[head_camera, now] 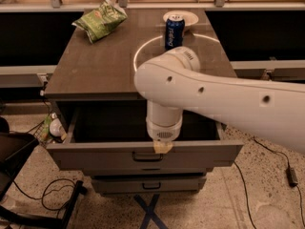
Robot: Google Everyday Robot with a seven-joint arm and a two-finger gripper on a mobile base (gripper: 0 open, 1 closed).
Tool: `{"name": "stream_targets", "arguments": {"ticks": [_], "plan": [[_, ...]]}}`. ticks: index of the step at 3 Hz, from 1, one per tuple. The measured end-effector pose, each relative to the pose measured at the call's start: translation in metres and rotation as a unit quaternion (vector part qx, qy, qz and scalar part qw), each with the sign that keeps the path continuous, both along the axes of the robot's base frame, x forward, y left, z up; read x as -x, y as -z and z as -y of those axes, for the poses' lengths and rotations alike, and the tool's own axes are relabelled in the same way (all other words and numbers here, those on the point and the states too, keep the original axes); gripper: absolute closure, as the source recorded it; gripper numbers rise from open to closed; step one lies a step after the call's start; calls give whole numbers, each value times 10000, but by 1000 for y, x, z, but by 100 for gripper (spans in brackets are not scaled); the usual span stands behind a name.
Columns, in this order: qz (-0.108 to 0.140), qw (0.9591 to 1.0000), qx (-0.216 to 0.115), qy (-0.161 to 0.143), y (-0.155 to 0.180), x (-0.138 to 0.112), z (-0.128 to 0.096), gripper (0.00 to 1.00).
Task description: Open top drawer
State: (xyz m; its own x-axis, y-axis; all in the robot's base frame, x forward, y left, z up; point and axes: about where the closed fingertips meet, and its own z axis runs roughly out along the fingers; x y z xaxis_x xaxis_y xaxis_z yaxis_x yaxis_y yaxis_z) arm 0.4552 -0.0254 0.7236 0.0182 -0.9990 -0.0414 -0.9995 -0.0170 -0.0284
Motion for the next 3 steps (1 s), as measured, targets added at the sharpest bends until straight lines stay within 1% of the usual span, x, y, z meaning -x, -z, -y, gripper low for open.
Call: {"name": "stream_targets", "arguments": {"ticks": [1, 2, 3], "plan": [[319, 9993, 48, 178, -49, 0, 30, 100], [536, 9980, 83, 317, -72, -4, 50, 100], [804, 9959, 160, 376, -78, -8, 65, 100]]}}
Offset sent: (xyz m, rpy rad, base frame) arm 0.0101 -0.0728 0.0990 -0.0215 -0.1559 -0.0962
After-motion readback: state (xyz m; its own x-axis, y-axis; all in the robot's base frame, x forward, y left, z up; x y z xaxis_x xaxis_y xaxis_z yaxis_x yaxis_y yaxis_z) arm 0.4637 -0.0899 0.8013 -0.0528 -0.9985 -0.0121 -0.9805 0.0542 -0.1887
